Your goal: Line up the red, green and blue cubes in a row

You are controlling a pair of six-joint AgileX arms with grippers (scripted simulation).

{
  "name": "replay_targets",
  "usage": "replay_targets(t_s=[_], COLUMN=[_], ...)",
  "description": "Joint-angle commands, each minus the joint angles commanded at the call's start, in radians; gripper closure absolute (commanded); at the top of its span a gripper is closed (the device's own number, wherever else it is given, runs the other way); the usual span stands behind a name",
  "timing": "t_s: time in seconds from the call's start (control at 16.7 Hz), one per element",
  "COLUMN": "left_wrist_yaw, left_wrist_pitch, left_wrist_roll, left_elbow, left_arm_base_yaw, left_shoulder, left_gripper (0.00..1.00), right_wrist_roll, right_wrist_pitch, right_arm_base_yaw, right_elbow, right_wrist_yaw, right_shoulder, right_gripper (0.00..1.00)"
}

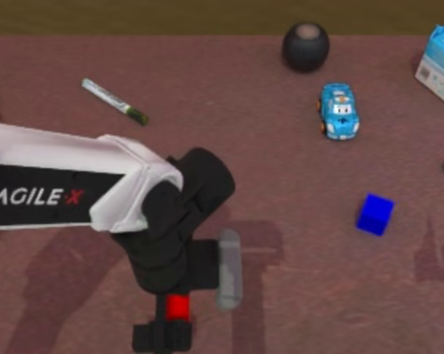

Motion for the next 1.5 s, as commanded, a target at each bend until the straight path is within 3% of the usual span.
replay_targets(t_s=[0.42, 0.84, 1.2, 1.32, 1.5], left_wrist_yaw=[0.0, 0.0, 0.0, -0.001, -0.004], left_wrist_pitch=[-0.017, -0.268, -0.279, -0.289, -0.319], left_wrist_roll=[0.001, 0.001, -0.002, -0.036, -0.146], left_elbow=[0.013, 0.146, 0.156, 0.192, 0.314], left_arm_base_yaw=[0.002, 0.021, 0.02, 0.056, 0.176], left_shoulder=[-0.008, -0.116, -0.12, -0.088, 0.014], left_gripper=[0.0, 0.0, 0.0, 0.0, 0.0], right_wrist_roll=[0.0, 0.0, 0.0, 0.0, 0.0], right_wrist_pitch=[0.0, 0.0, 0.0, 0.0, 0.0], right_arm_base_yaw=[0.0, 0.0, 0.0, 0.0, 0.0], right_elbow=[0.0, 0.0, 0.0, 0.0, 0.0], right_wrist_yaw=[0.0, 0.0, 0.0, 0.0, 0.0], right_shoulder=[0.0, 0.0, 0.0, 0.0, 0.0], right_gripper=[0.0, 0.0, 0.0, 0.0, 0.0])
